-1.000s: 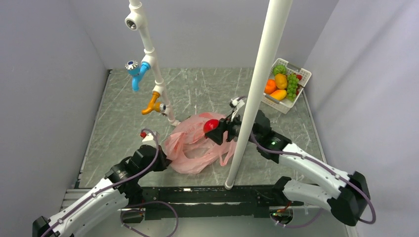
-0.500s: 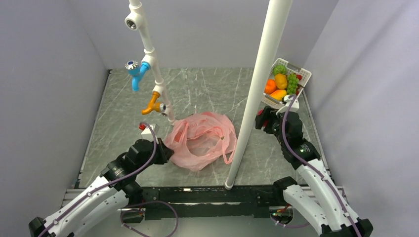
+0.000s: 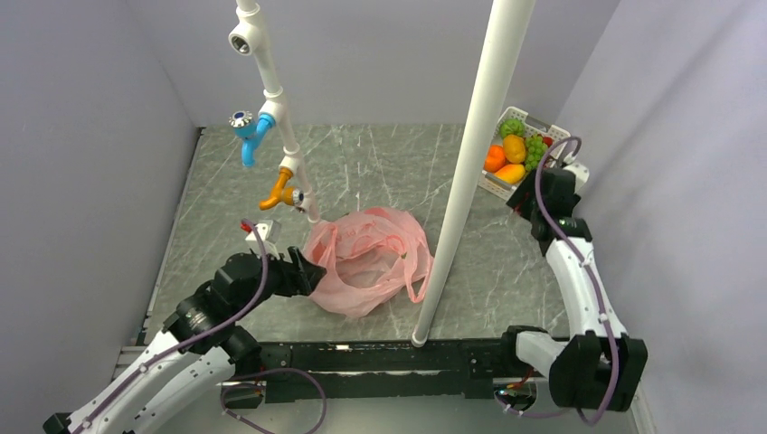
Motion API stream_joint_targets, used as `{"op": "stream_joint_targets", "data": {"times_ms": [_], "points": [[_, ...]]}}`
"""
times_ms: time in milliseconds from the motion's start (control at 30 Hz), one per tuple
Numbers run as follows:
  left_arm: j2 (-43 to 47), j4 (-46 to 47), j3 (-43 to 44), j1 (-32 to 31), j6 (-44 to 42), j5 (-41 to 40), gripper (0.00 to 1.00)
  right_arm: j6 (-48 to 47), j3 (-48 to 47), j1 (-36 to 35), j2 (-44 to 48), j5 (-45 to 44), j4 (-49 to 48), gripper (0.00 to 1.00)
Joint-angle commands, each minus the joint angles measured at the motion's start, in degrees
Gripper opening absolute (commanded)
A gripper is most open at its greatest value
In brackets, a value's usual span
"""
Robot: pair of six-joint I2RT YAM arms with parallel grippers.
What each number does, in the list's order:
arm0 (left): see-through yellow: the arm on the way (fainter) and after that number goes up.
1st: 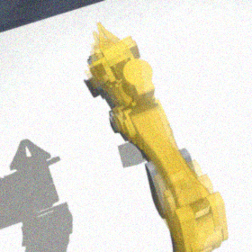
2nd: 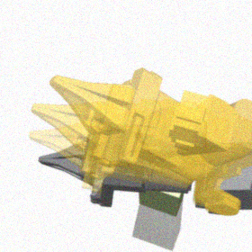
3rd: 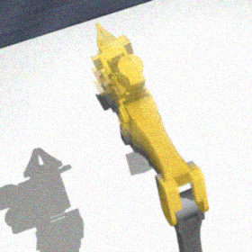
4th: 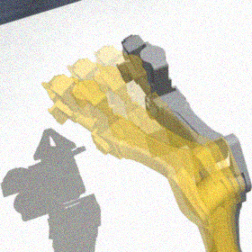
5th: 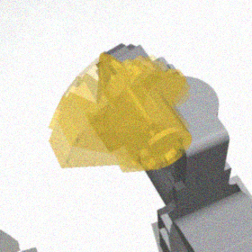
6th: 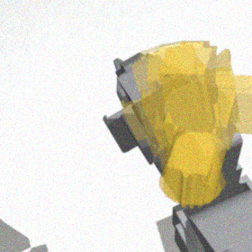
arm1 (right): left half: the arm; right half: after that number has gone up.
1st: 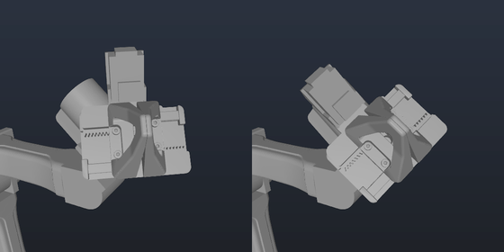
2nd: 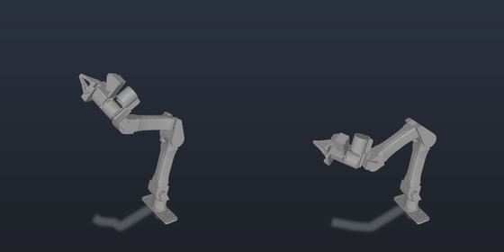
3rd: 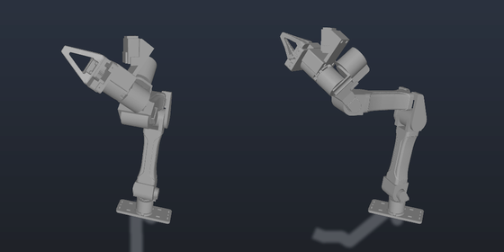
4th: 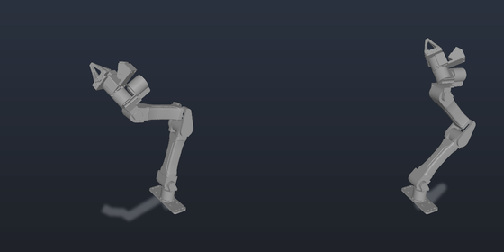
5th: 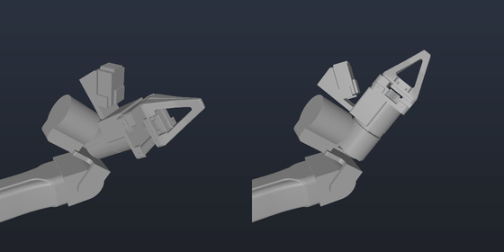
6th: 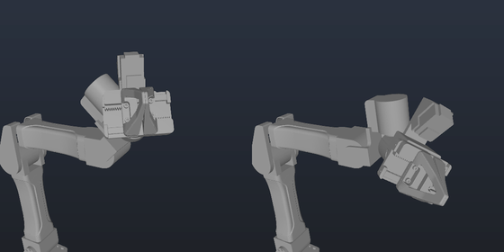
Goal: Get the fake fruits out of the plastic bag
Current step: Place the fake fruit in the bin.
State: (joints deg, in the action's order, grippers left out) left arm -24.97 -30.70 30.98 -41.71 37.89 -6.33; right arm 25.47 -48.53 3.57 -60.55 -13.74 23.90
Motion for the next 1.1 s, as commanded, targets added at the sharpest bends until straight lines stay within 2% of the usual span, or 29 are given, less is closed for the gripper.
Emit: {"op": "stream_joint_targets", "data": {"times_ms": [0, 233, 500, 600, 700, 833, 867, 933, 1067], "points": [[4.63, -4.75, 4.57, -0.26, -1.27, -1.39, 0.82, -1.99, -7.92, 2.24, -3.52, -0.88, -4.58, 0.02], [10.67, -12.08, 9.8, -0.22, -1.29, -1.93, 0.9, -4.33, -15.34, 3.42, -13.97, 0.51, -8.94, 0.07], [11.92, -20.72, 19.51, -0.26, -4.68, -3.93, 0.93, -4.57, -28.73, 4.41, -31.77, -0.19, -7.04, 0.07], [12.48, -23.98, 22.16, -0.24, -5.7, -5.81, 0.95, -6.21, -32.0, 4.6, -36.04, 0.36, -6.52, 0.11], [13.37, -25.77, 23.37, -0.26, -6.52, -7.06, 0.96, -7.46, -34.87, 4.57, -39.35, -0.88, -4.78, 0.35], [14.24, -26.08, 24.06, -0.23, -7.02, -7.81, 0.97, -7.59, -36.78, 4.64, -41.75, -1.53, -2.57, 0.81], [14.17, -26.04, 24.38, -0.26, -7.04, -8.07, 0.98, -7.66, -36.69, 4.56, -41.73, -1.18, -2.35, 0.88], [14.0, -25.57, 24.85, -0.28, -7.33, -8.37, 0.98, -7.89, -36.38, 4.09, -41.39, -1.41, -1.62, 0.98], [13.9, -24.56, 25.0, -0.29, -7.67, -8.76, 0.98, -7.72, -34.51, 3.17, -39.24, -3.25, 1.46, 0.99]]}}
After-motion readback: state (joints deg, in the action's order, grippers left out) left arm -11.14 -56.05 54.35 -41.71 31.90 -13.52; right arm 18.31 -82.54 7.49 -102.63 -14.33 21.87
